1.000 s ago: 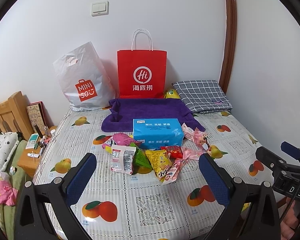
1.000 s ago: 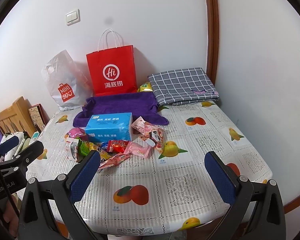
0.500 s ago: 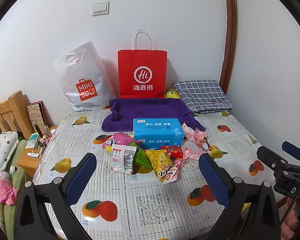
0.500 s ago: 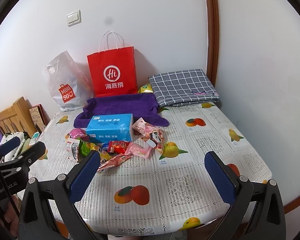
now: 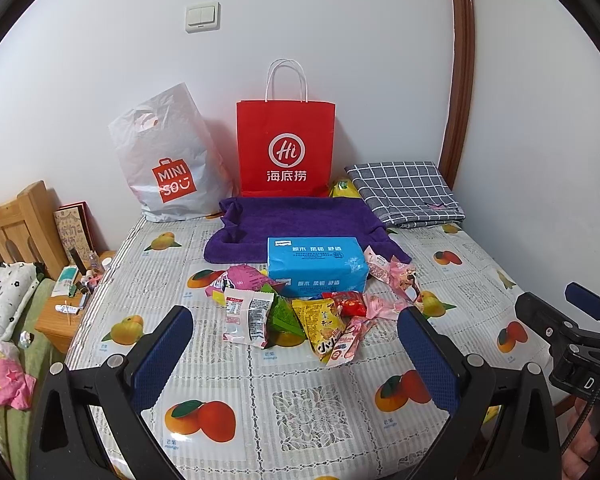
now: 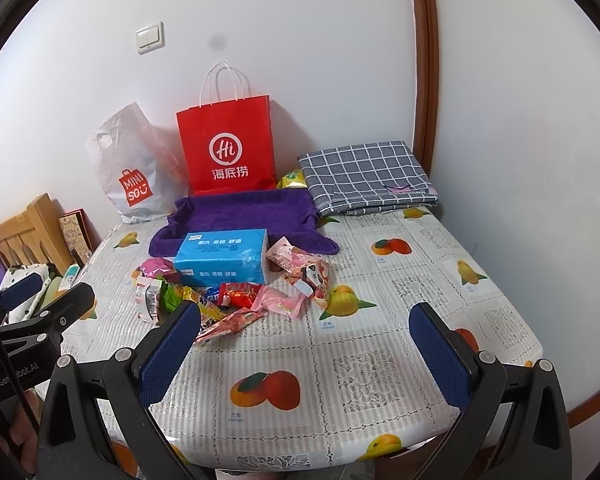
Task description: Organize snacks
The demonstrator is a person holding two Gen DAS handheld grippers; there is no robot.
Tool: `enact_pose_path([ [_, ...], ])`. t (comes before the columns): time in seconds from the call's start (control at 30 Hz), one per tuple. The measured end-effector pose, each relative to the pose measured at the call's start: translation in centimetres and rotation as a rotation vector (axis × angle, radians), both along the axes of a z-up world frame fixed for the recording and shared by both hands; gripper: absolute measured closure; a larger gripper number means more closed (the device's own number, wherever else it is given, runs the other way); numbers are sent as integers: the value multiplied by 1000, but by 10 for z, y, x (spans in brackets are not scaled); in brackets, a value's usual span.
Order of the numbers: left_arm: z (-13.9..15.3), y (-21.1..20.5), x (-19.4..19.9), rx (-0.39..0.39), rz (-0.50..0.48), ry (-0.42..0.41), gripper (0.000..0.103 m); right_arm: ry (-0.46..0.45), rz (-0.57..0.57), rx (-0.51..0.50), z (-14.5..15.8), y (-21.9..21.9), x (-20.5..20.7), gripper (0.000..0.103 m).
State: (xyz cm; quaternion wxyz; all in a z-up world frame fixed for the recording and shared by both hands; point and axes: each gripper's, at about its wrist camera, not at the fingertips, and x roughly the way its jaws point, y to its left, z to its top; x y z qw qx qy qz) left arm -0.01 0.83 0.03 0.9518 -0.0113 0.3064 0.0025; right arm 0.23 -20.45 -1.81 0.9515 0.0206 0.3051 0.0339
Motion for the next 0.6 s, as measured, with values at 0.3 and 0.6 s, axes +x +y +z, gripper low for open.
enact_pose_path([
  [0.3,0,0,0,1,1,0,0,-5,2,0,2,1,-2,0],
  [0.6,0,0,-1,-2,2,-1,0,-6,3,2,2,1,-3,0],
])
